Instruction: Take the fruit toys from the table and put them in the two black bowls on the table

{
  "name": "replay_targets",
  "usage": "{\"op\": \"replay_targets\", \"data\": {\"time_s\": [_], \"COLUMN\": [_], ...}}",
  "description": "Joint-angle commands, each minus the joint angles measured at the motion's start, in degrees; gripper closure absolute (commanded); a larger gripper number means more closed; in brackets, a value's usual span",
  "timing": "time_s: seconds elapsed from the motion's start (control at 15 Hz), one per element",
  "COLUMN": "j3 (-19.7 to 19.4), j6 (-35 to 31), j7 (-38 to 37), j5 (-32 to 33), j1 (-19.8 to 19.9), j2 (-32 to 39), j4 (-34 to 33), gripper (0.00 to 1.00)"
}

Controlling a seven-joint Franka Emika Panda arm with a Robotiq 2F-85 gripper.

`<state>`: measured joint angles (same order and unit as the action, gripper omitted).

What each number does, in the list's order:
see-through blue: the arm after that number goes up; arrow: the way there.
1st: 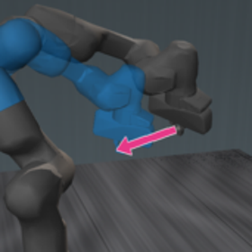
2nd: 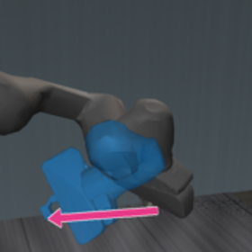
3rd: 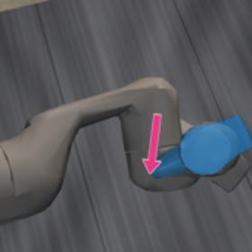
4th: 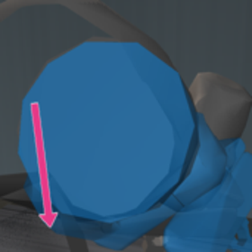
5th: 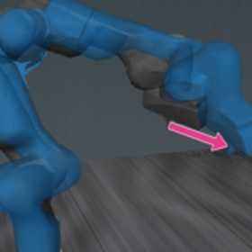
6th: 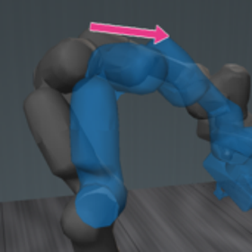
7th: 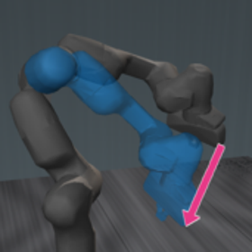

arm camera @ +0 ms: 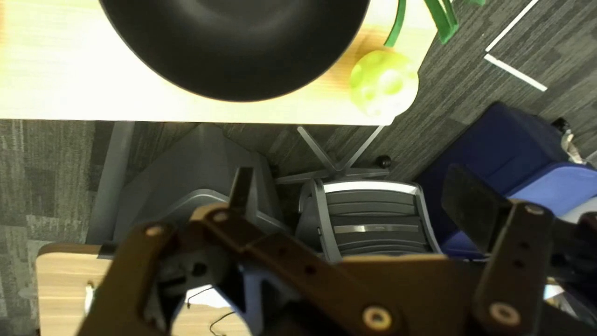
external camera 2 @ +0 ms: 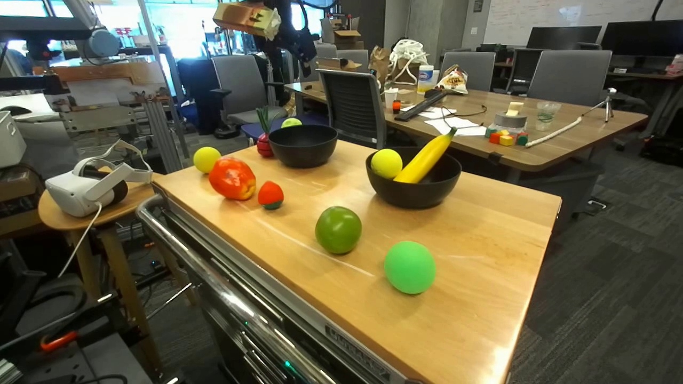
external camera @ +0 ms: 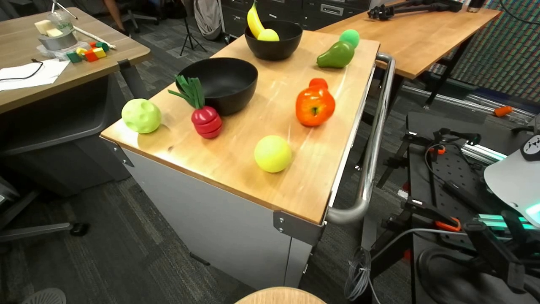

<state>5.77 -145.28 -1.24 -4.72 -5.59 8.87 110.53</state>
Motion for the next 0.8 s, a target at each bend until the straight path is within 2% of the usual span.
{"op": "replay_targets", "data": {"time_s": [0.0,0.33,0.73], "j3": [1.33,2.83,4.16], "j6": [1.26,5.27,11.77], "j7": [4.55,12.79,19.39], "j5": [0.85,6.48,9.11], "j1": [-0.80,-2.47,-4.20], "j2": [7.25,17.36,26.51], "j4": [-7.42,-17.16,-26.51], "gripper": [0.00,0.00,0.00]}}
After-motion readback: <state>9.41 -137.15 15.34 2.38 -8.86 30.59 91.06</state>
